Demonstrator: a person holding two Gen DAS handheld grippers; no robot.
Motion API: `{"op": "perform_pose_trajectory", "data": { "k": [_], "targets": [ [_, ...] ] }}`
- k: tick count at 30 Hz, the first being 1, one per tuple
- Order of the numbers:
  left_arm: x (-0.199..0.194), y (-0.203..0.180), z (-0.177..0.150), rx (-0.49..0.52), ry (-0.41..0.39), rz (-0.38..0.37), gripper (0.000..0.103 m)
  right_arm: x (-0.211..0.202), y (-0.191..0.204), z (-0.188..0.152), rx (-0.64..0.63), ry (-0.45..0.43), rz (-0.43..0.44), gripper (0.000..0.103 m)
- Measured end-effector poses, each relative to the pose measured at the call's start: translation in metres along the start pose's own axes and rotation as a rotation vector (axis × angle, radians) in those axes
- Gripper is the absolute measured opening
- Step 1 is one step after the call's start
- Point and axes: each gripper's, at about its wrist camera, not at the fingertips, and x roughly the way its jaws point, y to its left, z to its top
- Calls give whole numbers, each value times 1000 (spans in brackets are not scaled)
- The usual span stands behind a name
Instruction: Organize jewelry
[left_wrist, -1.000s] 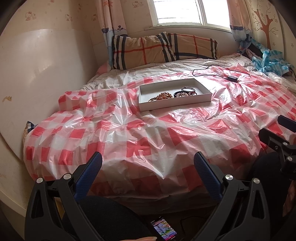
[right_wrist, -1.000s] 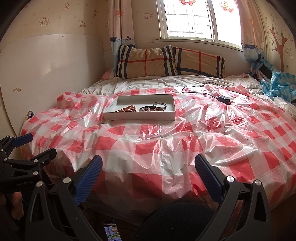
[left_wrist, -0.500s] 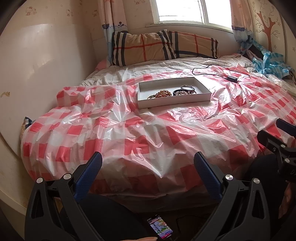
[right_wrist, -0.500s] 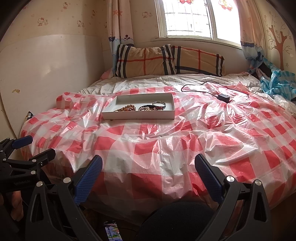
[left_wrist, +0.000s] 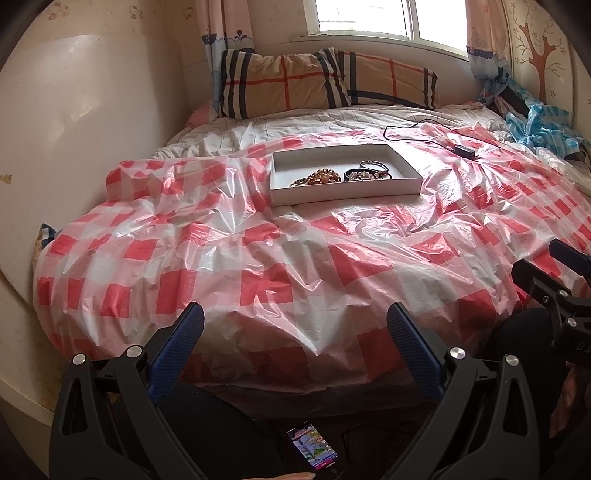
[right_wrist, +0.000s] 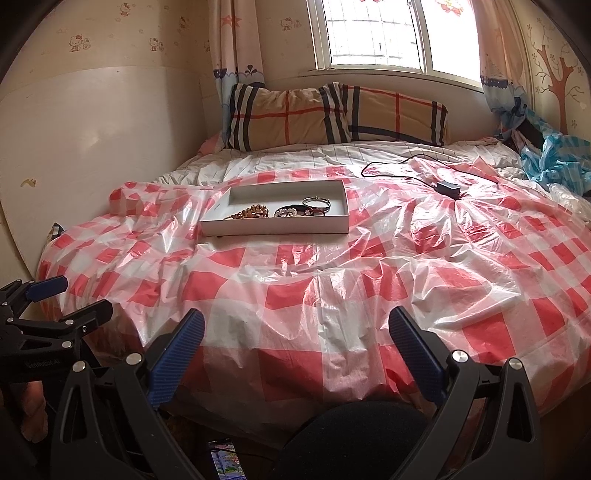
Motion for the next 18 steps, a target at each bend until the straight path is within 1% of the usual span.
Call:
{"op": "perform_pose_trajectory", "data": {
  "k": [5, 9, 11, 14, 16, 17, 18],
  "targets": [
    [7, -2, 3, -4, 17, -16, 95, 4, -3, 1, 12, 14, -1, 96],
    [10, -1, 4, -19, 33, -40, 95, 13, -4, 2, 24, 50, -21, 96],
    [12, 1, 5, -36, 44, -67, 95, 17, -5, 2, 32, 68, -30, 96],
    [17, 6, 5, -80, 59, -146, 95, 20, -8, 2, 49, 85, -36, 96],
    [16, 9, 3, -108, 52, -184, 95, 22, -10, 2, 60, 93, -34, 96],
    [15, 11, 2, -122, 46, -187, 95, 22, -12, 2, 65, 95, -33, 96],
    [13, 11, 2, -133, 39, -172, 95, 23, -13, 2, 69, 99, -33, 96]
  ]
}}
